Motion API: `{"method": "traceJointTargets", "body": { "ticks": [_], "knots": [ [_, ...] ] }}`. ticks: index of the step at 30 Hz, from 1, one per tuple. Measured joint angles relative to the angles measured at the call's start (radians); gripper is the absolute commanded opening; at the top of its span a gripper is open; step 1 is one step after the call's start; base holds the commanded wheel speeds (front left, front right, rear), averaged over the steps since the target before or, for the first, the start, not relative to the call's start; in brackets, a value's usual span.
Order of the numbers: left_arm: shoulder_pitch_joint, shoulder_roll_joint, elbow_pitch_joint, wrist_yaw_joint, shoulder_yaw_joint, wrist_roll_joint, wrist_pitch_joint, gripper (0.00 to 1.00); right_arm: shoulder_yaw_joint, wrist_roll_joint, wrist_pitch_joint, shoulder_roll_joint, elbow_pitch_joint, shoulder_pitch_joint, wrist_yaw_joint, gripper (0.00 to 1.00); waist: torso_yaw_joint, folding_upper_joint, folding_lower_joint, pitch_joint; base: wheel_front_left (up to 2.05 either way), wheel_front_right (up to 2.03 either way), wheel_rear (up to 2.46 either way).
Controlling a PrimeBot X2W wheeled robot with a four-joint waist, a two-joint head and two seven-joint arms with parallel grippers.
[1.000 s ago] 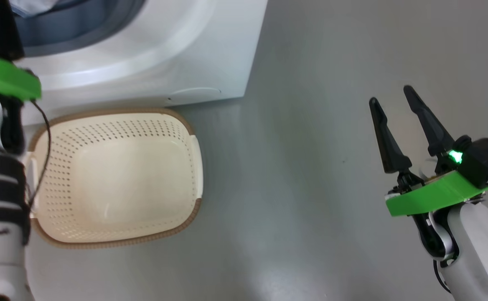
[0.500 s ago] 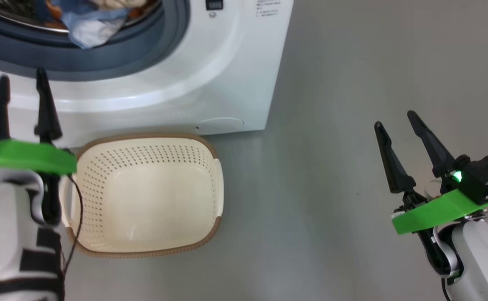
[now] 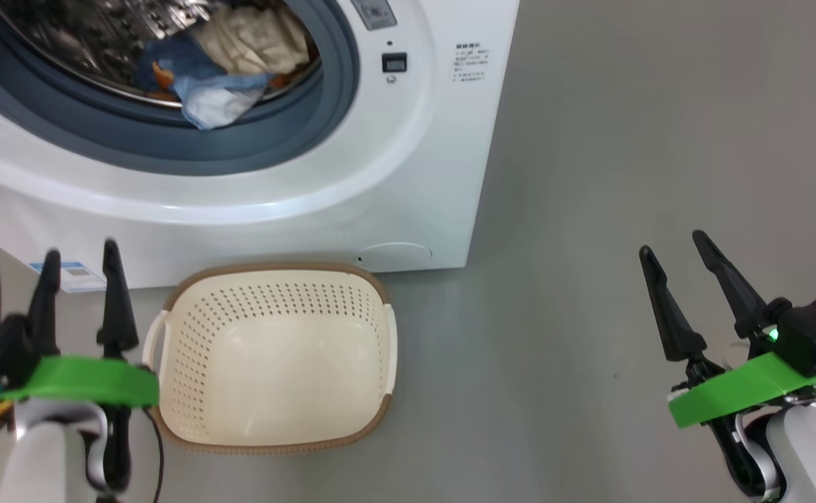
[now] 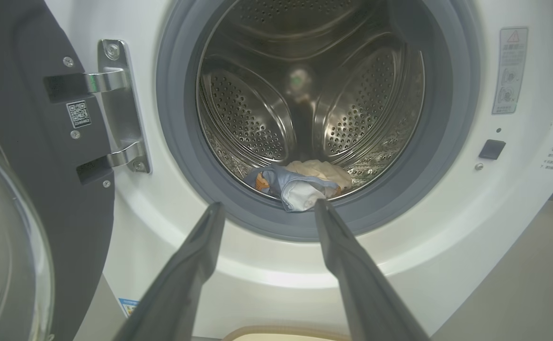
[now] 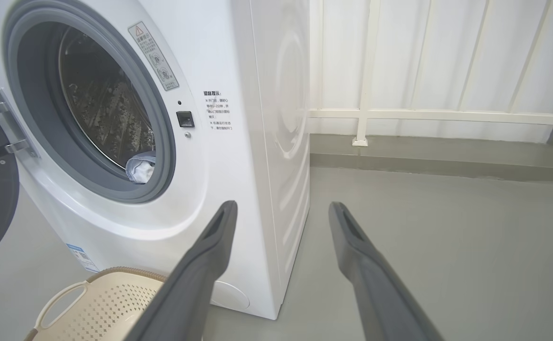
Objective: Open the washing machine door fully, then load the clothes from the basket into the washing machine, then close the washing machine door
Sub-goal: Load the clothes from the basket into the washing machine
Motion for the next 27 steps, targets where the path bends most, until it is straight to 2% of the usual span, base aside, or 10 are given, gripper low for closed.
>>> {"method": "traceJointTargets", "body": {
  "ticks": [12, 27],
  "knots": [
    [0.199, 0.000, -0.097, 0.000, 0.006, 0.000, 0.000, 1.00, -0.019, 0.000, 0.000, 0.000, -0.002, 0.074, 0.000, 1.00, 0.023, 0.0000, 0.0000, -0.080, 0.00, 0.00, 0.00],
    [0.356, 0.001, -0.185, 0.000, 0.013, -0.013, 0.000, 1.00, -0.043, 0.000, 0.000, 0.001, -0.004, 0.140, 0.000, 1.00, 0.020, 0.0000, 0.0000, -0.151, 0.00, 0.00, 0.00]
  ]
}}
